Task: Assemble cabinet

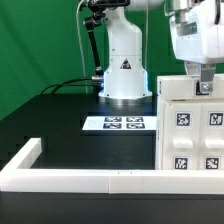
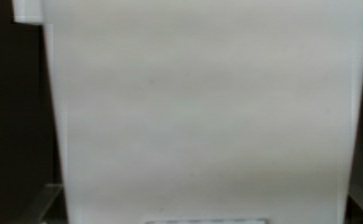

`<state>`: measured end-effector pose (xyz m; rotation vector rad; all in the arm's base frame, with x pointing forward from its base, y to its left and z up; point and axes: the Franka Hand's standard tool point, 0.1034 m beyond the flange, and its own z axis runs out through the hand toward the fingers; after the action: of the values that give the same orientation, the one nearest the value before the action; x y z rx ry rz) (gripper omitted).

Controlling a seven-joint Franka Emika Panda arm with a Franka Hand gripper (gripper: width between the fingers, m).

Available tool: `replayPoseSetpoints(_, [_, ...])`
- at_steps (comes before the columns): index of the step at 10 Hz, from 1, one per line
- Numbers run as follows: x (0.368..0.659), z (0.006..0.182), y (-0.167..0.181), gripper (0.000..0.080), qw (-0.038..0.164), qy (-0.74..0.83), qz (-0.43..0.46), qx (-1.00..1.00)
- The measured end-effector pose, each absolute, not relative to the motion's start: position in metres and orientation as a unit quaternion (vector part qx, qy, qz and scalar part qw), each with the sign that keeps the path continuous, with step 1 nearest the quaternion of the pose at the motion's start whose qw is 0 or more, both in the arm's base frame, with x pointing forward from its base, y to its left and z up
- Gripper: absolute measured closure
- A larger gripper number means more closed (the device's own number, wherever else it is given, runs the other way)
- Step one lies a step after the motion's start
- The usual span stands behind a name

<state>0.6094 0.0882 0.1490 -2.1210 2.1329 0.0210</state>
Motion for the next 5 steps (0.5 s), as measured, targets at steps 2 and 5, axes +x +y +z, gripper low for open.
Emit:
replayPoseSetpoints(2, [0.610,0.150,0.090,0.0049,0.071,0.694,0.008,-0.716])
replayPoseSetpoints(5, [0.614,0.168,0.093,0.0009,0.094,0.676,0.008,-0.731])
